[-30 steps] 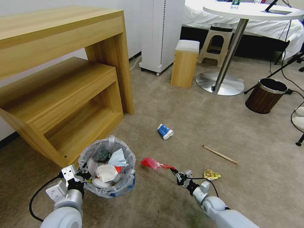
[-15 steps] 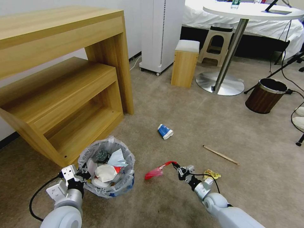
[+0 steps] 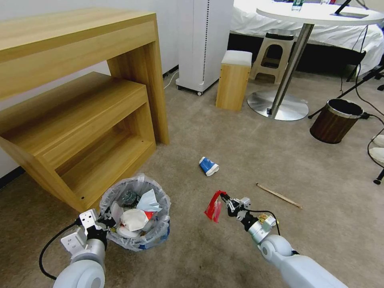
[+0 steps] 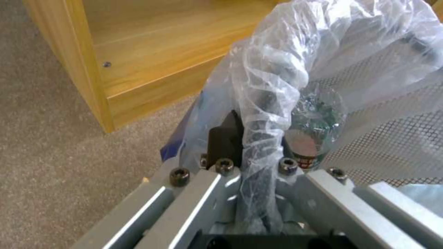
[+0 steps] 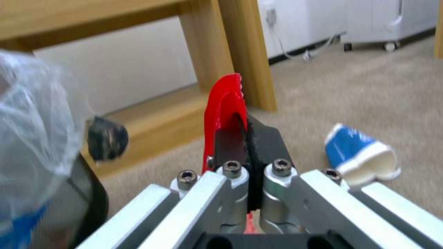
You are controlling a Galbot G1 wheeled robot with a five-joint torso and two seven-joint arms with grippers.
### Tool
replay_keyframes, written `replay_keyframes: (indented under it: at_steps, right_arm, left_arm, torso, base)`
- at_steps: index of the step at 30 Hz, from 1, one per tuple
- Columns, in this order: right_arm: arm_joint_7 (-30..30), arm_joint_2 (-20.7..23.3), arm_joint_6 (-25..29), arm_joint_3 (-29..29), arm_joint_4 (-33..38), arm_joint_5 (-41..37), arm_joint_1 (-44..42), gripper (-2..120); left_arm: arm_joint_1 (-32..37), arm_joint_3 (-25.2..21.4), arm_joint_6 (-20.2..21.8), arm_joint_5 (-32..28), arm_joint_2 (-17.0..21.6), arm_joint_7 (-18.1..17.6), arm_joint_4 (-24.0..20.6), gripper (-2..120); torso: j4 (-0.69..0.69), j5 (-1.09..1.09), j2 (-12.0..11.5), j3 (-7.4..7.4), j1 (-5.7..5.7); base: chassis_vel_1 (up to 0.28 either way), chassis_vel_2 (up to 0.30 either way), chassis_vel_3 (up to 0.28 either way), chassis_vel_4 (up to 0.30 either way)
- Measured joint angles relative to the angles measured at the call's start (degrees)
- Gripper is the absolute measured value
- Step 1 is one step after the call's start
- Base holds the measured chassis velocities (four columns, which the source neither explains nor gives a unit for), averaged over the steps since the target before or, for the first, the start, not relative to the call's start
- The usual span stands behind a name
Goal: Pick up the trash bin and place the garbage on the floor into it.
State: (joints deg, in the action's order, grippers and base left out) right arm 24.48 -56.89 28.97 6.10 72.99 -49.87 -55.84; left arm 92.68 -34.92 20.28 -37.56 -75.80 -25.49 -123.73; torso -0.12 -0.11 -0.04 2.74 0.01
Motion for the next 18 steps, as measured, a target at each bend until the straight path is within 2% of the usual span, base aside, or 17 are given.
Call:
replay_keyframes:
  at_steps: [8,16,18]
  right_arm:
    - [-0.77,1.02,-0.17,-1.1,5.93,-0.43,-0.63,0]
    - [-1.48,3.25,-1.3,-1.55,14.62,-2.65,-0.34,0]
    - [-1.32,4.32,-1.45,-1.81,18.57,-4.09,0.29,0]
  left_arm:
    - [-0.23,0.26,0.03,0.28,-0.07,-0.03,0.57,1]
    - [-0.29,-0.15,0.07,0.34,-0.11,-0.13,1.2,1]
    - [-0.45,0.01,0.08,0.41,-0.35,-0.12,1.45,1]
  torso:
    - [0.0,0.0,0.0,0.0,0.0]
    - [0.0,-0.01,0.0,0.0,0.0]
    - [0.0,0.01,0.0,0.0,0.0]
  base:
    - [0.0,0.0,0.0,0.0]
    - [0.0,0.0,0.0,0.0]
    - [0.0,0.0,0.0,0.0]
